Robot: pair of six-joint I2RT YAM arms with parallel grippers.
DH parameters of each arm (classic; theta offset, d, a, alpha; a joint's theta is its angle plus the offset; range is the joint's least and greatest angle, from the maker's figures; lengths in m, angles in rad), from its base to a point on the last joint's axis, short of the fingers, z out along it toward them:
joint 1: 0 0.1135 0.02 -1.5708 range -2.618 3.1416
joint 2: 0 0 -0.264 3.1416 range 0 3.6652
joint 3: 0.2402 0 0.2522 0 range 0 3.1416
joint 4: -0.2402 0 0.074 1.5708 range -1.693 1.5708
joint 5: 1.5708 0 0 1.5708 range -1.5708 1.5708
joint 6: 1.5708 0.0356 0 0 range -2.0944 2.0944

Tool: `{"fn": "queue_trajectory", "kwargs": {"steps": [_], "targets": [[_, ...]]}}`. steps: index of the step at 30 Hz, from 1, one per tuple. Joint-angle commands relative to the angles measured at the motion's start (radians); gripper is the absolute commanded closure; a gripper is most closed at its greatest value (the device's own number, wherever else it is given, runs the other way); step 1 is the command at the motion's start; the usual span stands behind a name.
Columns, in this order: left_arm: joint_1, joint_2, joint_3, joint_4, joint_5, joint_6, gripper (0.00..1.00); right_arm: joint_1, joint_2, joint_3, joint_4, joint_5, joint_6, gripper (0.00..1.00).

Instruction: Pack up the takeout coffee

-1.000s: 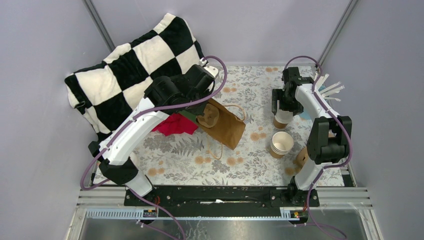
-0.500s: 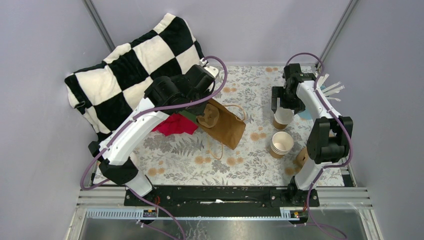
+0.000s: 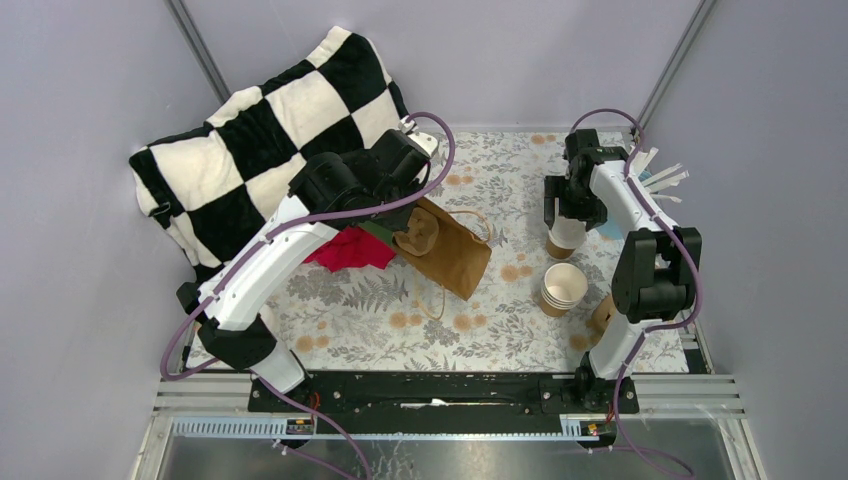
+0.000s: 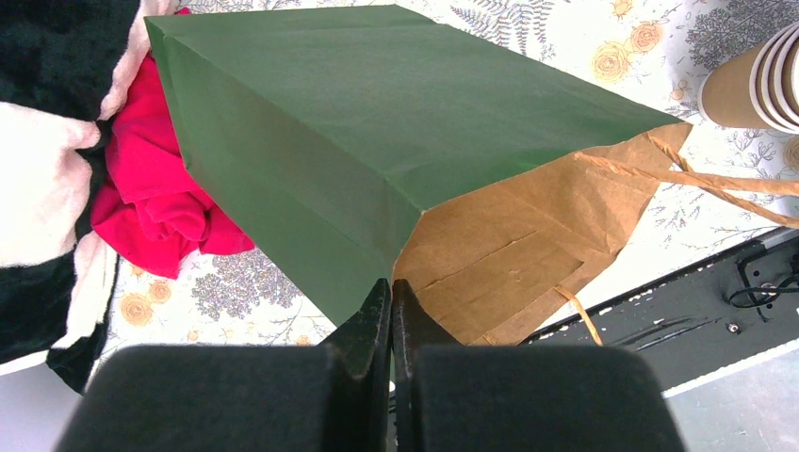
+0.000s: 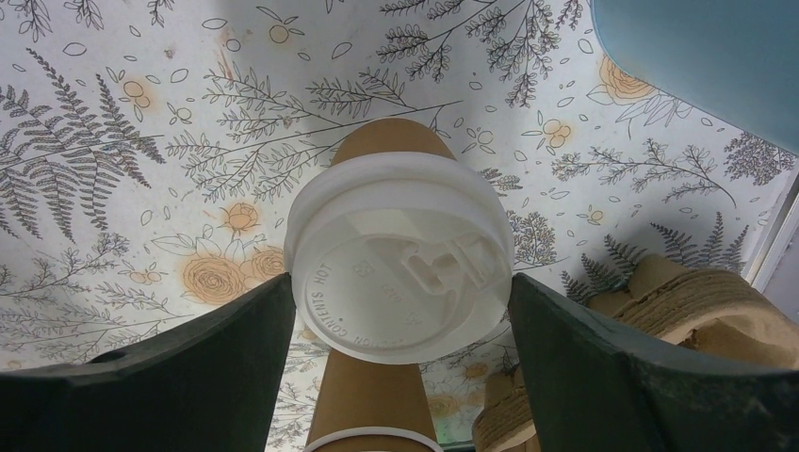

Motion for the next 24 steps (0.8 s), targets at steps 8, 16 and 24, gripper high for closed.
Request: {"fn": "queue_trajectory", "kwargs": {"steps": [8, 16, 24], "targets": [[-0.004, -0.016, 0.001, 0.032, -0.017, 0.014, 1.0, -0.002, 0.015, 0.007, 0.01, 0.01, -0.001, 0.11], [-0.005, -0.016, -0.005, 0.035, -0.014, 0.015, 1.0, -0.002, 0.016, 0.003, 0.01, 0.001, -0.003, 0.08], [-0.005, -0.018, -0.005, 0.035, -0.015, 0.015, 1.0, -0.002, 0.016, 0.004, 0.012, 0.001, -0.005, 0.12]]}}
